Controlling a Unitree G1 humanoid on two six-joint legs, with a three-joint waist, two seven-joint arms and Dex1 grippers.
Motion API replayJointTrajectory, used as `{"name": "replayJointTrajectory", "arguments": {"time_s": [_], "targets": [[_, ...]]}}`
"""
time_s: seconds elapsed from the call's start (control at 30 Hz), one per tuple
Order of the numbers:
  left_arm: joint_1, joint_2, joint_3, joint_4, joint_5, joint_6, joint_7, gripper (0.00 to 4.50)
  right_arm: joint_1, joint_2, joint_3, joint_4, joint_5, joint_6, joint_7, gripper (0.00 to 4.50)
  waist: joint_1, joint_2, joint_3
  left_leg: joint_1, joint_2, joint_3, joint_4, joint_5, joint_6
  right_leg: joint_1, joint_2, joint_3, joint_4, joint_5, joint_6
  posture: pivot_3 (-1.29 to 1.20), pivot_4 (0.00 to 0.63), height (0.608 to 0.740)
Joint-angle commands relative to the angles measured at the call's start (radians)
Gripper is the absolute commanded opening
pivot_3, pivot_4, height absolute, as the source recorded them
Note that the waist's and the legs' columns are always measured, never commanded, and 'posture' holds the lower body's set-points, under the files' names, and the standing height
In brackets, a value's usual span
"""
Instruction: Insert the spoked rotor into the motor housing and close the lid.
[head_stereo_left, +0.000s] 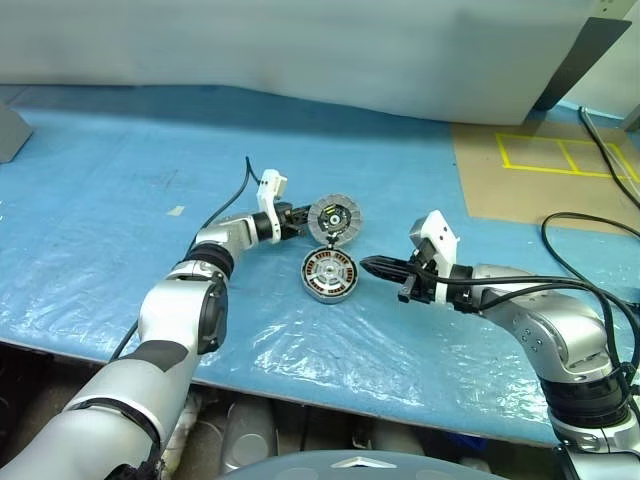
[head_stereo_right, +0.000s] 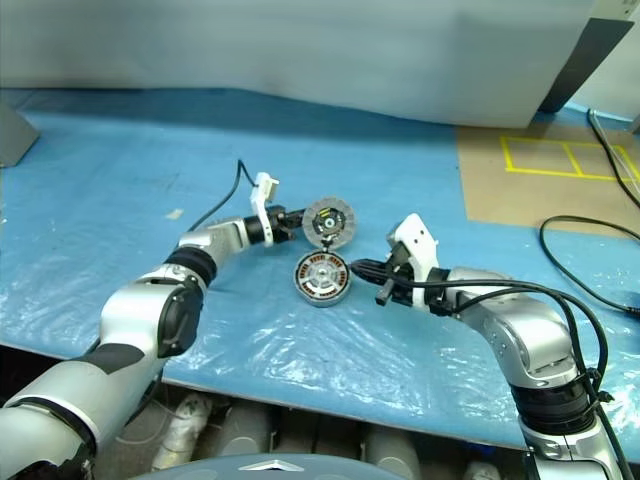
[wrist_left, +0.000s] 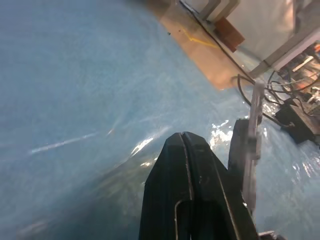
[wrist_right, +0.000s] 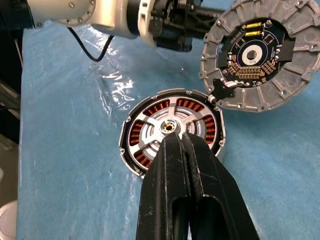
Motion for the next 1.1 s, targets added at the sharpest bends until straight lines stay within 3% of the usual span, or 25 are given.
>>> {"name": "replayJointTrajectory", "arguments": {"time_s": [0.03,0.2,0.4,0.5,0.7,0.87,1.1], "targets": [[-0.043,0.004,0.003,-0.041,-0.005,-0.016,-0.098,0.02,0.003,-0.007,-0.026,-0.038,0.028,-0.001,-0.008,0.0,0.0,0.0,0.0,0.0,0.0,0.0,0.0,0.0,0.0,0.0,0.0,0.0,0.0,0.0,0.0,0.0,0.15,0.74],[-0.045,-0.019,-0.056,-0.107,0.011,0.006,-0.297,0.02,-0.002,-0.013,-0.011,-0.019,0.016,-0.015,-0.012,0.0,0.0,0.0,0.0,0.0,0.0,0.0,-0.002,0.0,0.0,0.0,0.0,0.0,-0.002,0.0,0.0,0.0,0.15,0.74],[0.088,-0.028,-0.244,-0.293,0.072,-0.039,-0.509,0.02,-0.024,-0.022,-0.059,-0.007,0.058,-0.001,-0.003,0.0,-0.001,0.0,0.0,0.0,0.0,0.001,-0.003,0.0,0.0,0.0,0.0,0.0,-0.003,0.0,0.0,0.0,0.15,0.74],[0.157,-0.006,-0.33,-0.392,0.058,-0.055,-0.523,0.02,-0.024,-0.065,-0.158,-0.034,0.156,0.046,0.035,0.0,-0.001,0.0,0.001,0.0,0.0,0.001,-0.003,0.0,0.001,0.0,0.0,0.0,-0.003,0.0,0.0,0.0,0.15,0.74],[0.193,0.024,-0.366,-0.436,0.057,-0.05,-0.523,0.02,-0.024,-0.216,-0.297,-0.067,0.273,0.084,0.111,0.0,0.012,0.002,0.002,0.0,0.001,0.001,-0.002,0.001,0.002,0.002,-0.001,0.0,-0.004,-0.002,-0.004,0.0,0.15,0.74],[0.209,0.038,-0.38,-0.489,0.025,-0.03,-0.523,0.02,-0.053,-0.23,-0.252,-0.079,0.271,0.065,0.082,0.0,0.015,0.002,0.002,0.002,0.001,0.001,-0.002,0.002,0.004,0.002,0.0,0.0,-0.004,-0.003,-0.005,0.0,0.15,0.74],[0.301,0.128,-0.401,-0.764,-0.058,0.056,-0.523,0.02,-0.066,-0.196,-0.135,-0.083,0.208,0.015,0.045,0.0,0.015,0.003,0.002,0.001,0.001,0.002,-0.002,0.002,0.004,0.001,0.0,0.0,-0.003,-0.003,-0.005,0.0,0.15,0.74]]}}
